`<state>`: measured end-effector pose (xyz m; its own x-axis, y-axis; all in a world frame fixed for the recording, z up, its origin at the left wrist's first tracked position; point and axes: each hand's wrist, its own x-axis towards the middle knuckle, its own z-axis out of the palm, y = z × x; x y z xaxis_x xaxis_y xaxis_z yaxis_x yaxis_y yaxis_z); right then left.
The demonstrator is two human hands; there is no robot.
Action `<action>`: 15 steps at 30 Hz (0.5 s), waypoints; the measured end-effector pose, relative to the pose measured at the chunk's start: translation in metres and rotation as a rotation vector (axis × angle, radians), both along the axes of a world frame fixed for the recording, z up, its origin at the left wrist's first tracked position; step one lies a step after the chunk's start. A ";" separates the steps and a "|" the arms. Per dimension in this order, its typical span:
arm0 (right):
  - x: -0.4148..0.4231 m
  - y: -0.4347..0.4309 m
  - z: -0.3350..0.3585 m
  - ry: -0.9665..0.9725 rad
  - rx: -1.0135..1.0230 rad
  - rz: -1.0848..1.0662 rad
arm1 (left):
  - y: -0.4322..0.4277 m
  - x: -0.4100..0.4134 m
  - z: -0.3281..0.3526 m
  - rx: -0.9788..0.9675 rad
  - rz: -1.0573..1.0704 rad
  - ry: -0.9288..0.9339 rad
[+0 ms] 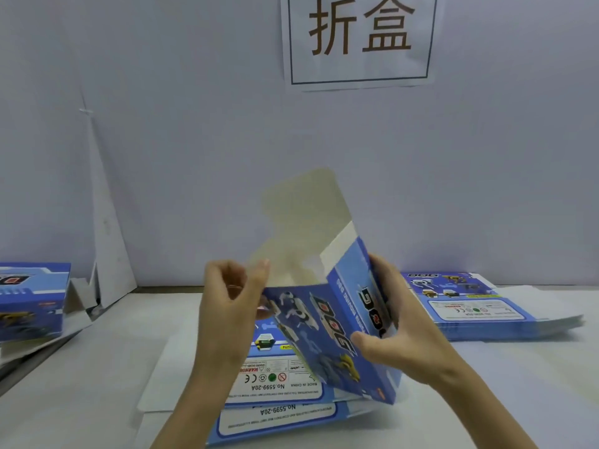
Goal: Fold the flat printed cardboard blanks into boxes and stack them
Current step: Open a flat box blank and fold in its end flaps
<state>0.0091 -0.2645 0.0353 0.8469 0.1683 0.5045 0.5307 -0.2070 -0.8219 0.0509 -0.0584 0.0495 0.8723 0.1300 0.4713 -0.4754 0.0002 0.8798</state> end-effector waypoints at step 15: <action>0.011 -0.009 0.010 0.161 0.289 -0.113 | -0.004 -0.020 0.008 0.360 0.128 -0.315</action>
